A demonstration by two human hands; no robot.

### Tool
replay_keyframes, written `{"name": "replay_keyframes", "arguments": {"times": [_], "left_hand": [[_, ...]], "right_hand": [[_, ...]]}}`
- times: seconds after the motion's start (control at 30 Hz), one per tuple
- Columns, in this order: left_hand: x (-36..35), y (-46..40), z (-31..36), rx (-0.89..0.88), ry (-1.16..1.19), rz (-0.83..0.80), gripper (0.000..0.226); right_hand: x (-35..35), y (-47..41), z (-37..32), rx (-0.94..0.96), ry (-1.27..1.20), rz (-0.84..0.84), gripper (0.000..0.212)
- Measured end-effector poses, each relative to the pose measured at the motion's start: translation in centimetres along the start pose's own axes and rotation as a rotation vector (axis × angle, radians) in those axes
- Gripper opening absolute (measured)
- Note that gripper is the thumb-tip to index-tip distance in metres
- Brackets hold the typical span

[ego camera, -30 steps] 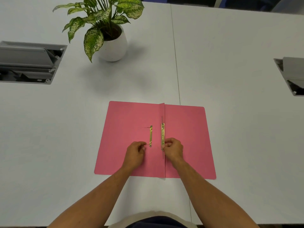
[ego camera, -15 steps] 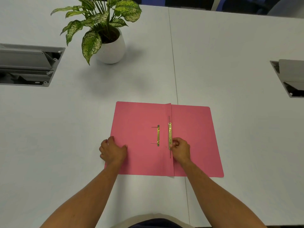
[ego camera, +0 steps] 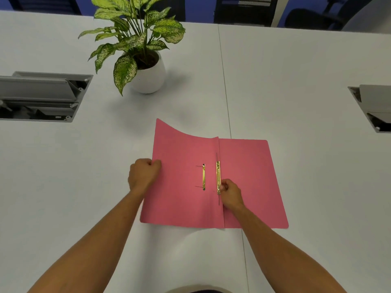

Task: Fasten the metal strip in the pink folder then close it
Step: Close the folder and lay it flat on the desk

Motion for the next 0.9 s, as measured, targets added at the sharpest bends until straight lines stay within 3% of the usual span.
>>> {"name": "replay_keyframes", "arguments": {"times": [0.17, 0.27, 0.37, 0.57, 0.63, 0.73, 0.9], "left_hand": [[2.8, -0.9, 3.4, -0.275, 0.353, -0.38, 0.044], [3.2, -0.2, 5.0, -0.313, 0.52, -0.368, 0.069], [1.5, 0.7, 5.3, -0.261, 0.593, -0.383, 0.072], [-3.2, 4.0, 3.4, -0.254, 0.456, -0.533, 0.059], [-4.5, 5.0, 3.0, -0.232, 0.419, -0.563, 0.051], [-6.1, 5.6, 2.0, -0.167, 0.266, -0.562, 0.057], [-7.5, 6.1, 0.6, -0.004, 0.183, -0.526, 0.064]], "right_hand": [[-1.8, 0.4, -3.1, 0.147, 0.088, -0.137, 0.016], [-3.3, 1.6, -4.6, 0.149, 0.039, -0.264, 0.032], [-4.4, 3.4, -5.5, 0.112, -0.033, -0.386, 0.041], [-0.8, 5.2, -5.3, -0.1, -0.302, -0.525, 0.029], [2.0, 4.9, -3.6, -0.206, -0.479, -0.555, 0.041], [5.5, 3.9, -3.3, -0.154, -0.691, -0.618, 0.067], [9.6, 0.4, -1.6, -0.09, -0.948, -0.515, 0.069]]}}
Point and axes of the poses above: each hand's wrist, its own y-axis away from the middle knuckle, its own x-axis out of the back of the hand, z = x × y, the point moved 2 cm from there along -y, towards the middle knuckle, and after that the axes turned 14 degrees about -x, right-handed, at the moved point
